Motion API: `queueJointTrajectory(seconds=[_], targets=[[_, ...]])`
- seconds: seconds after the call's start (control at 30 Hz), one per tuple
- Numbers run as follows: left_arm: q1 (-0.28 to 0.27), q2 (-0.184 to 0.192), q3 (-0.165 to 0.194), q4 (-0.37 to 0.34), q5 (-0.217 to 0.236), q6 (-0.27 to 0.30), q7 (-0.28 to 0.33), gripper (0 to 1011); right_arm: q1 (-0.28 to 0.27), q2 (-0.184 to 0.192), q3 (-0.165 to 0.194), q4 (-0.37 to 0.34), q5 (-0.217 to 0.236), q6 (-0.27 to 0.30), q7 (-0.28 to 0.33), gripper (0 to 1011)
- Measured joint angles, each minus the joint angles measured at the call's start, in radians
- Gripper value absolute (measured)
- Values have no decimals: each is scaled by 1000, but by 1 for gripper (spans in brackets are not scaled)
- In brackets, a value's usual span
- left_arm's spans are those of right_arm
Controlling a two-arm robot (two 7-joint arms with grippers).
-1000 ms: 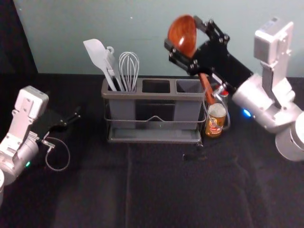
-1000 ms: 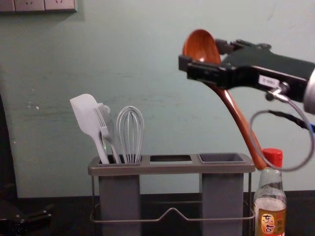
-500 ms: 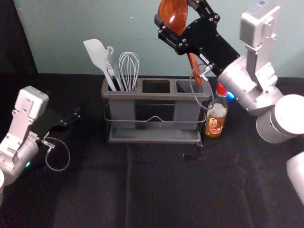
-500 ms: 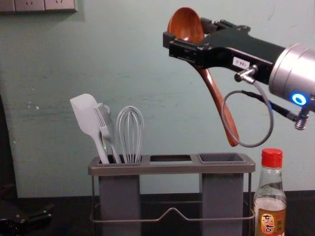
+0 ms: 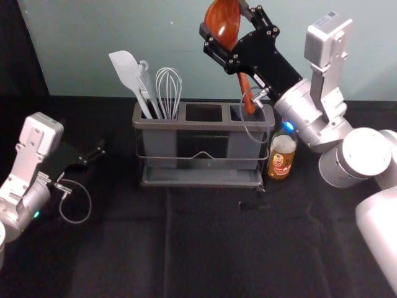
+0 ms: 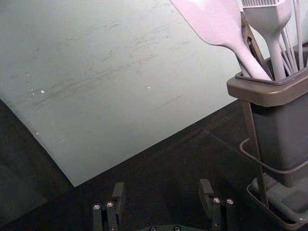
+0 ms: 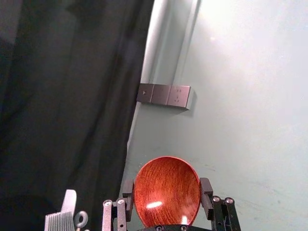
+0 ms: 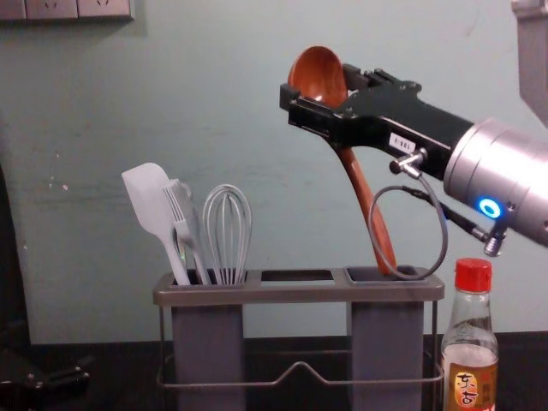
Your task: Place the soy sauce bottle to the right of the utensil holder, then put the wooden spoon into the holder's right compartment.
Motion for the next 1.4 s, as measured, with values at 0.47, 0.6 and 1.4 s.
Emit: queueJointTrajectory(seconds=[0.47,0.6,1.4], targets=[[0,0,0,0,0,0,0,1005,-29,-28,25,81,15,-90,1,836],[0,0,0,0,0,0,0,1005,-45,-28,30,97,15,-111,3,837],[0,0,0,0,0,0,0,1005,-116,-23,52,114,0,-141,16,837]])
